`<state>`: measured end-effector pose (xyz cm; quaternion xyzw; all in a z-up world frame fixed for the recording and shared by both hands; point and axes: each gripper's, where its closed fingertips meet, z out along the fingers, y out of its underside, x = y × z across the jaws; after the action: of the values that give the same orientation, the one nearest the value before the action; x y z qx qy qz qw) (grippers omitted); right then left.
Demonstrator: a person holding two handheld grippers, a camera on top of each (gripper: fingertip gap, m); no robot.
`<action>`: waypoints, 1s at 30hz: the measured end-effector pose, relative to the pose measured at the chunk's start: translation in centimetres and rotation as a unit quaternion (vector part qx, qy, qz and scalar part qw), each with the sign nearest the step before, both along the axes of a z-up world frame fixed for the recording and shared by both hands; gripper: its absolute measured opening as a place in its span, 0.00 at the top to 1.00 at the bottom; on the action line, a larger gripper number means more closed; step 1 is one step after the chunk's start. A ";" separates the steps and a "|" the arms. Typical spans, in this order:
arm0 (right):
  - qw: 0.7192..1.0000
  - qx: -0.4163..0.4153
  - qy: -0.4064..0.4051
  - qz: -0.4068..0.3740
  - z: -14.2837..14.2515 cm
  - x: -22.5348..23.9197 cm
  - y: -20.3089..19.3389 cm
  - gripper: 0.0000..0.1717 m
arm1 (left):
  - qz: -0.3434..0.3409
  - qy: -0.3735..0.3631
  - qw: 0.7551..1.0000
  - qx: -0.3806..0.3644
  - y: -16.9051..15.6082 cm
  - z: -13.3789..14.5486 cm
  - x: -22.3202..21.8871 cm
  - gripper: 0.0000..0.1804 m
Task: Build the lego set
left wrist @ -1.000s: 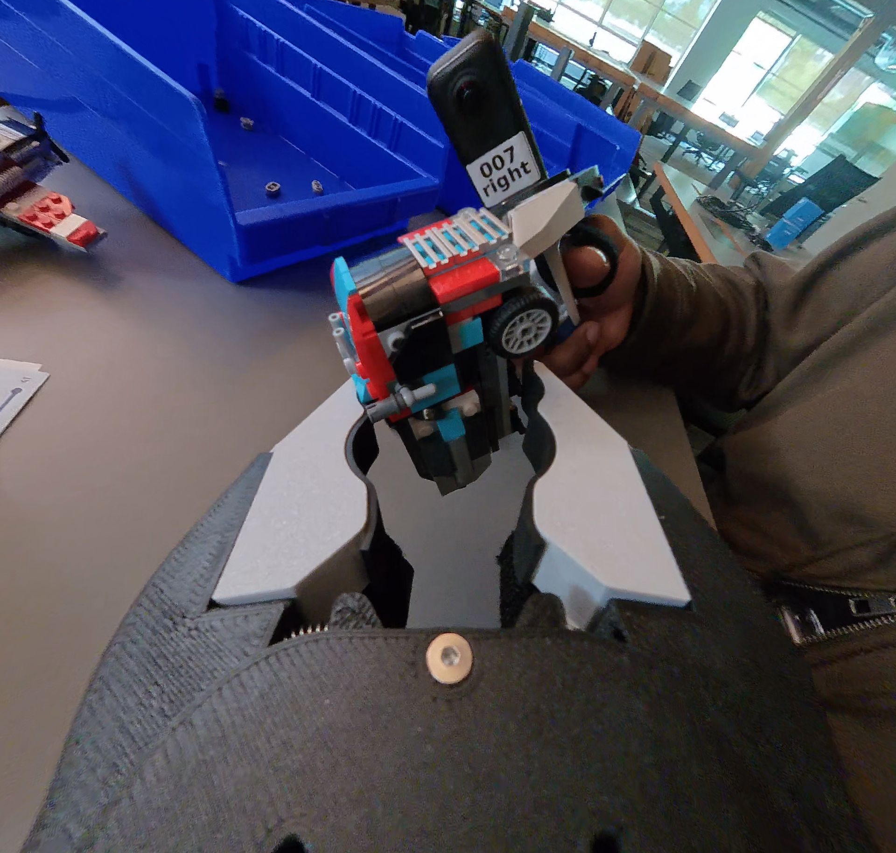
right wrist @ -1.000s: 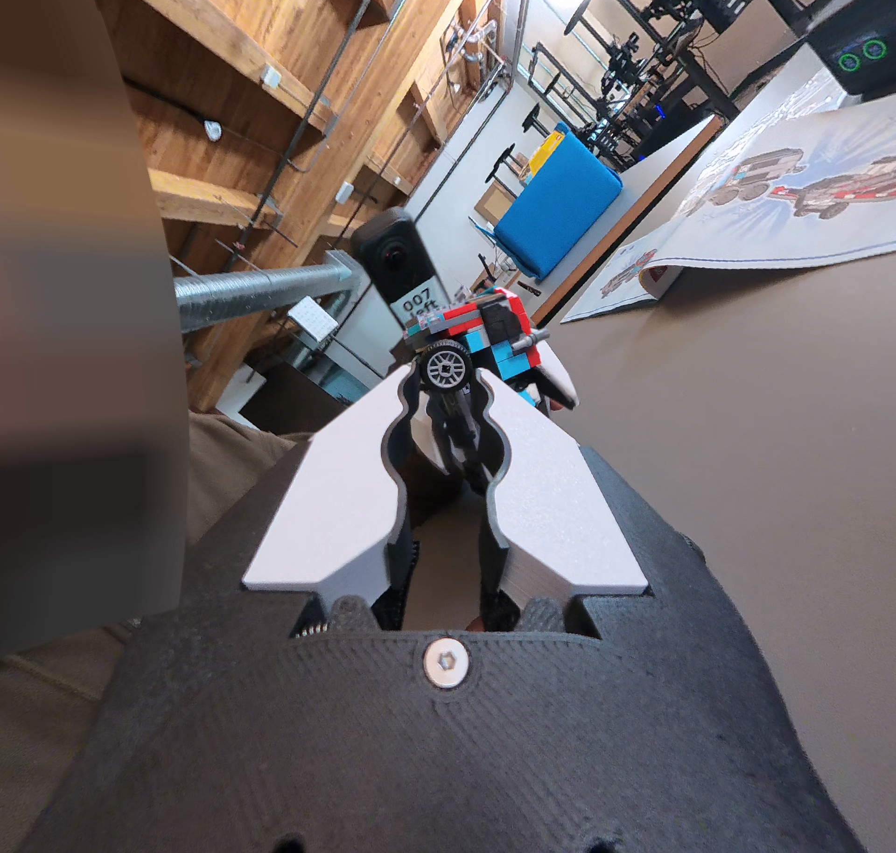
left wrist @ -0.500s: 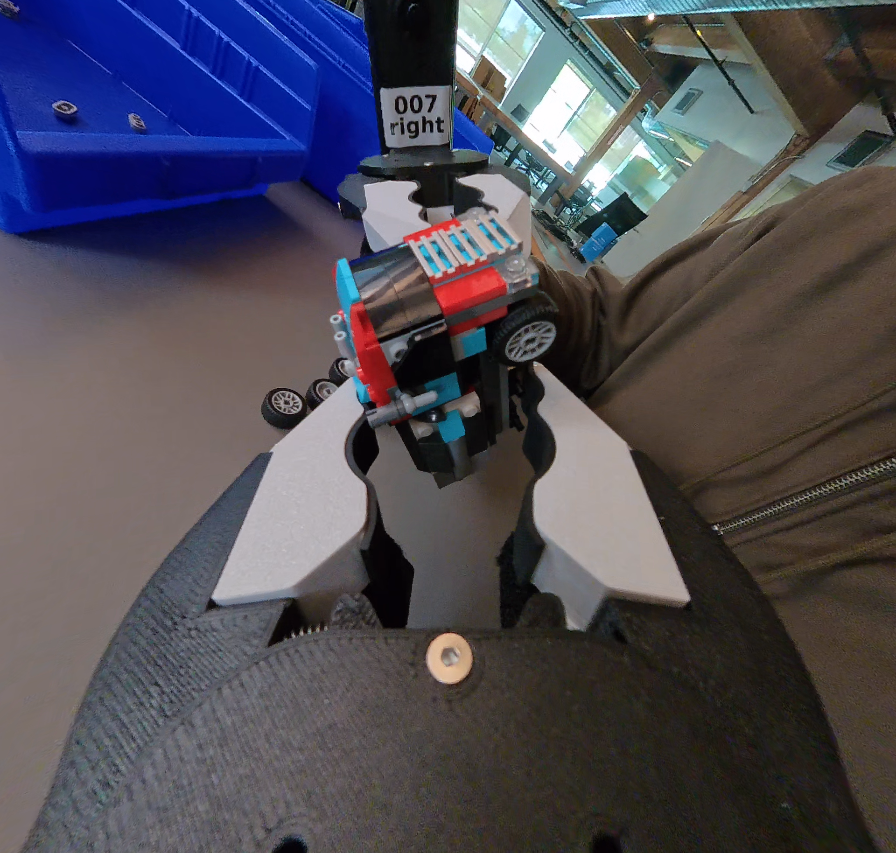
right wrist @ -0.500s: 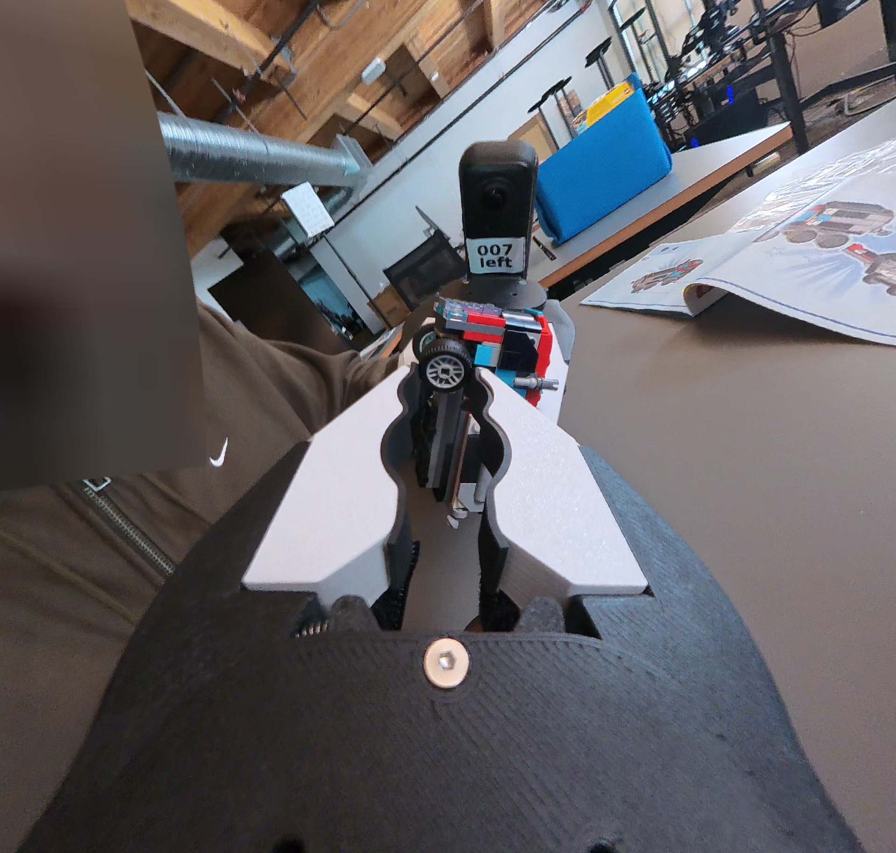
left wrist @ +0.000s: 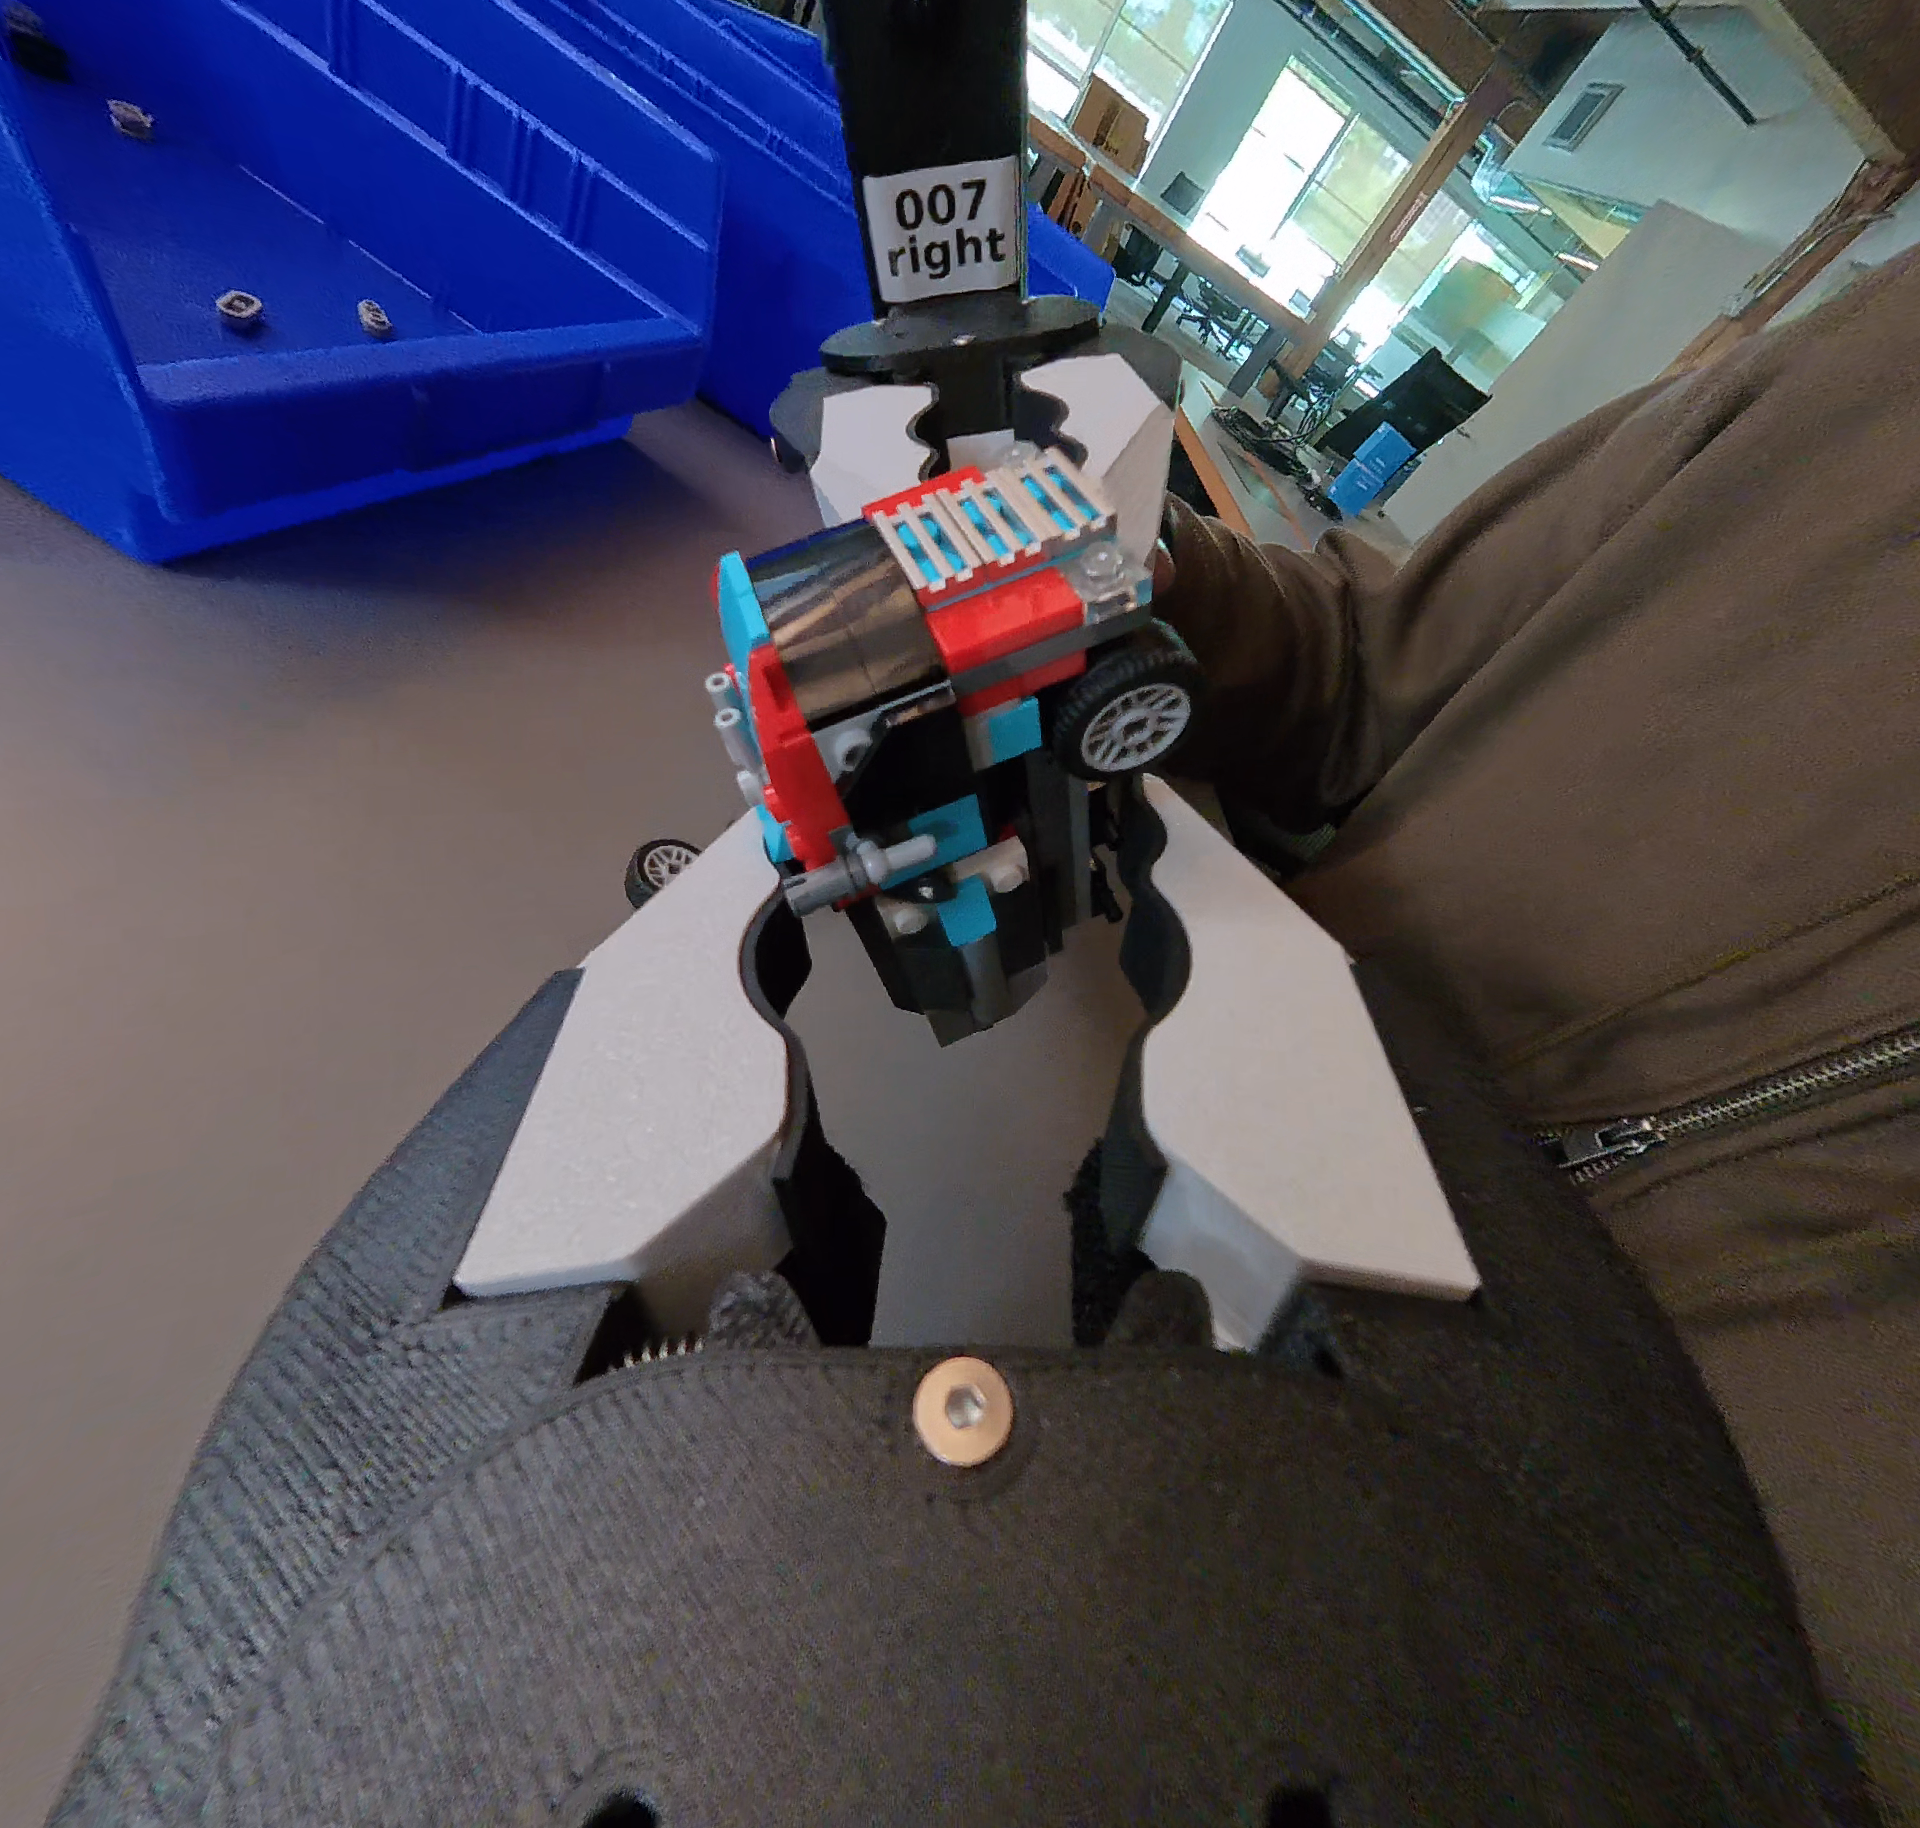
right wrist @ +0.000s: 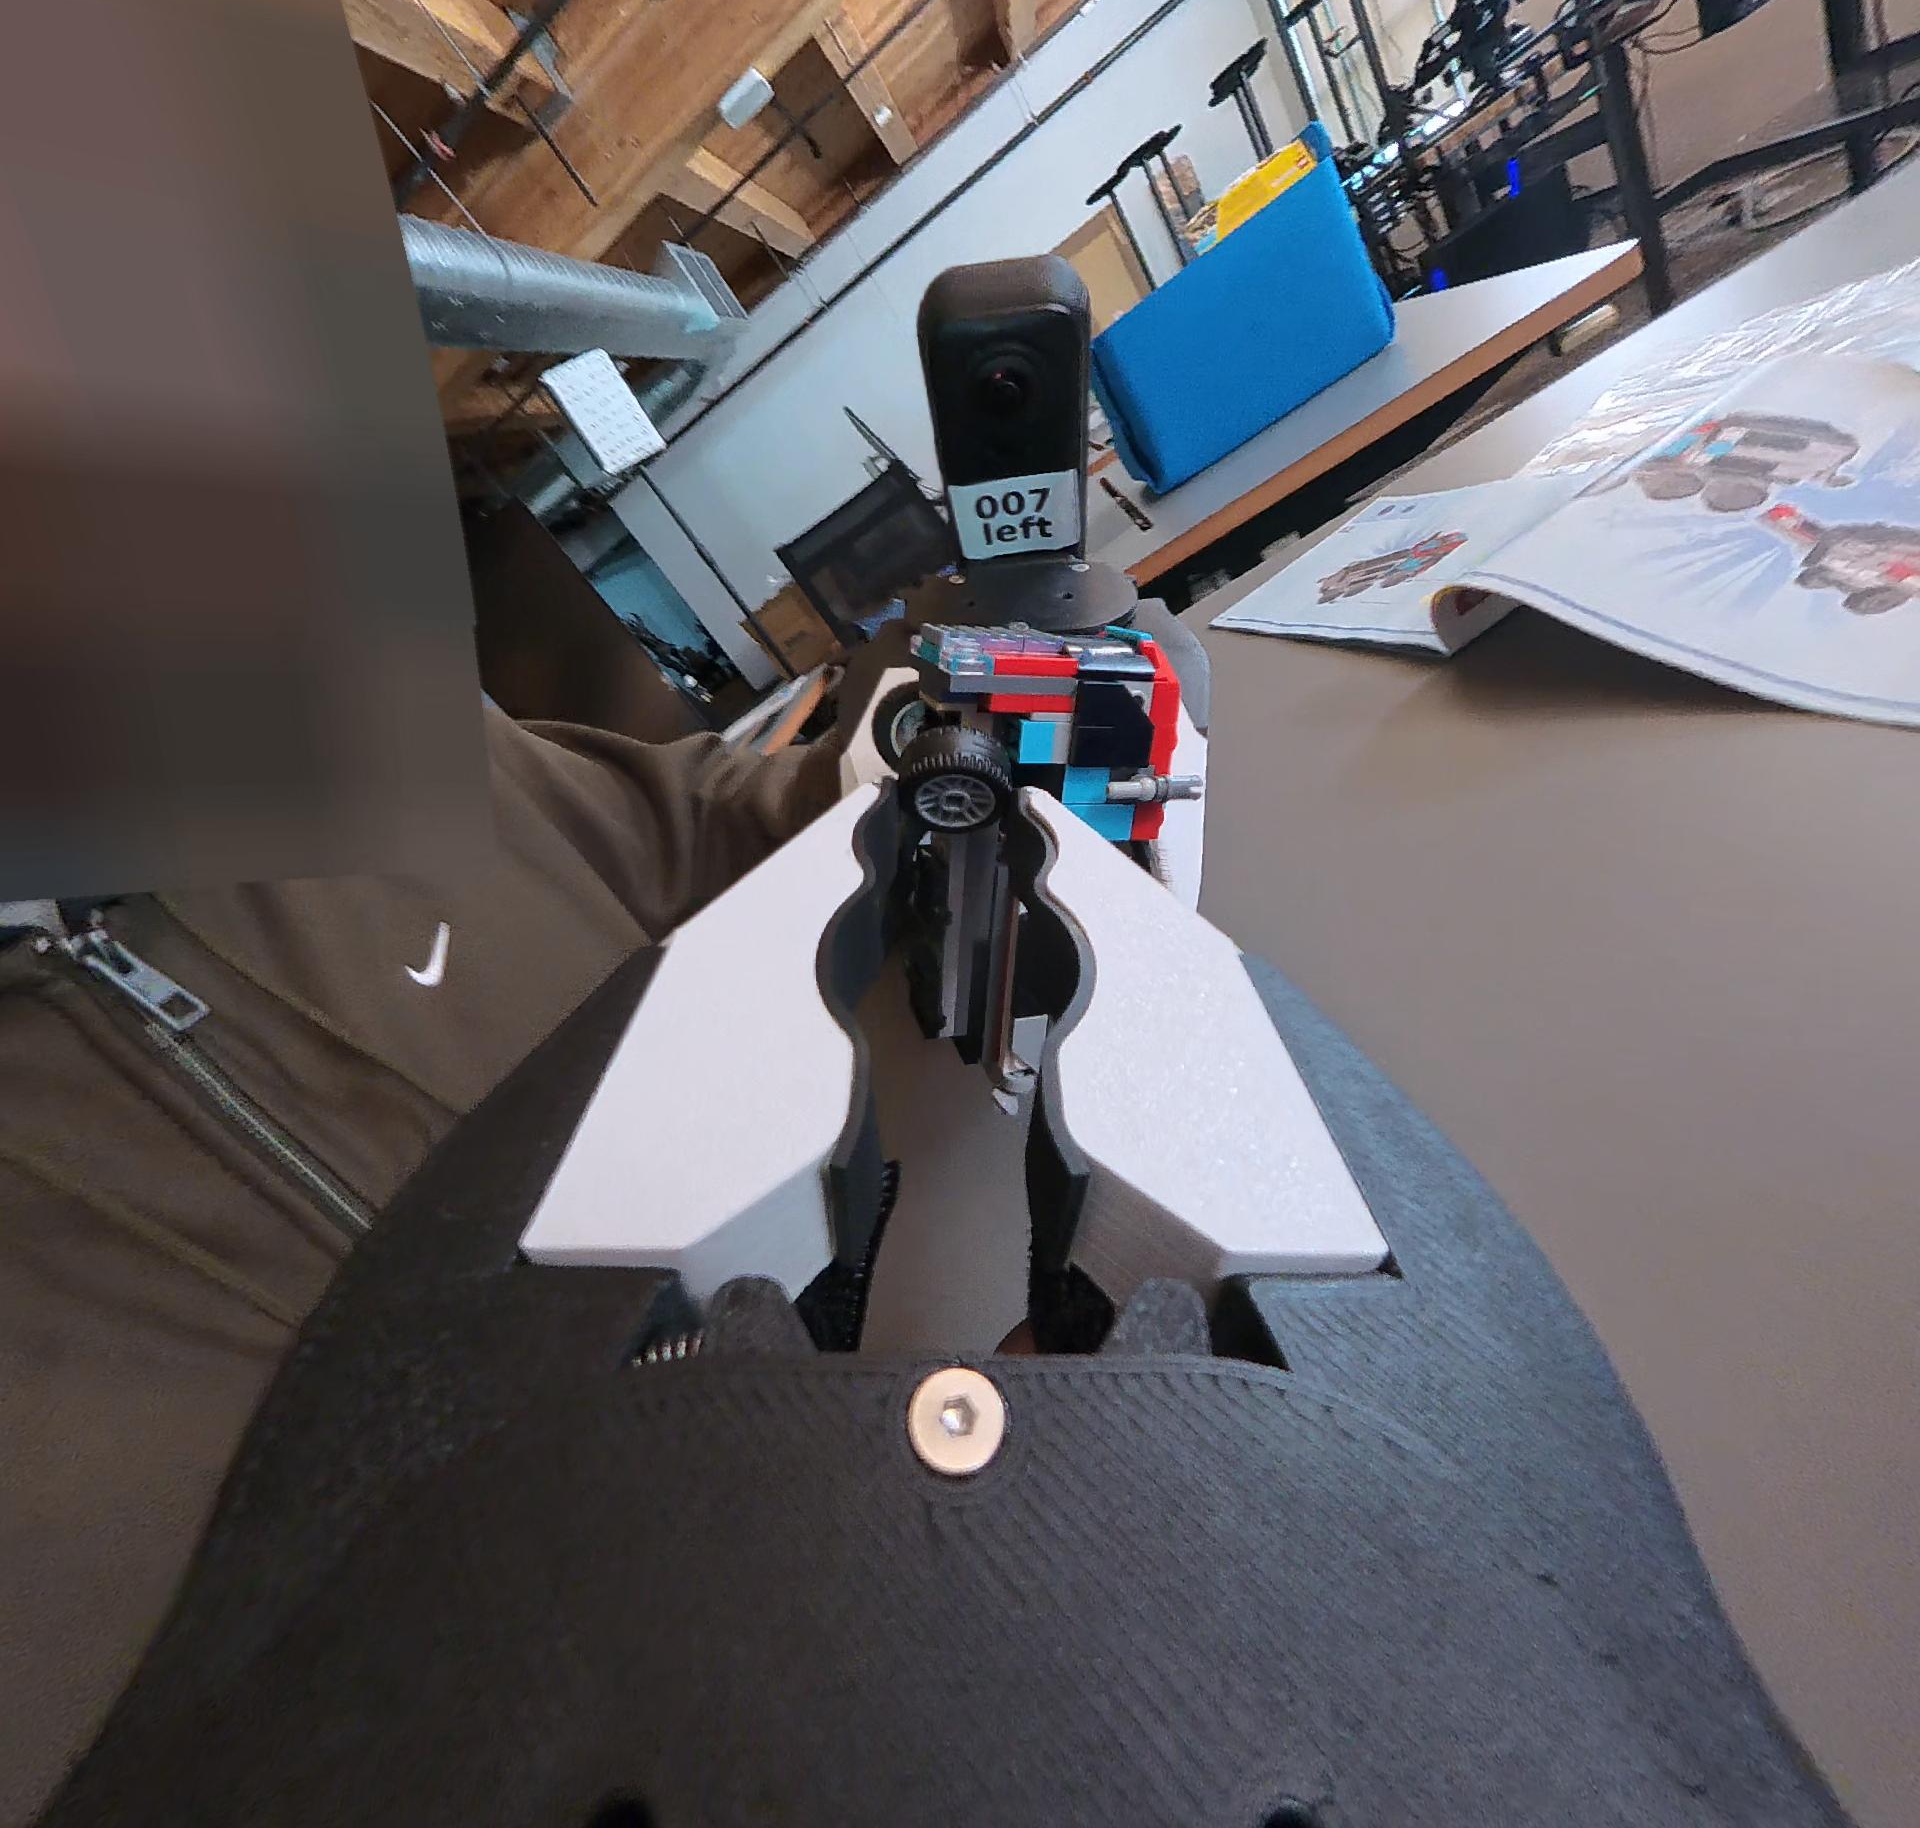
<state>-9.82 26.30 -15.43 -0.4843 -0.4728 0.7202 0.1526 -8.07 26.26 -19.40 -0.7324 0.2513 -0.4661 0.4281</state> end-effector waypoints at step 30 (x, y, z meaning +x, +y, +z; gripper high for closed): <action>0.980 0.197 -0.019 -0.010 -1.5 0.4 0.2 0.87 | -0.017 0.021 0.999 -0.036 -0.4 -1.4 0.3 0.67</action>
<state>-9.39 26.49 -16.98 -0.4627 -0.6037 0.6019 0.2432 -7.80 25.85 -20.83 -0.7523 0.2557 -0.4672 0.3878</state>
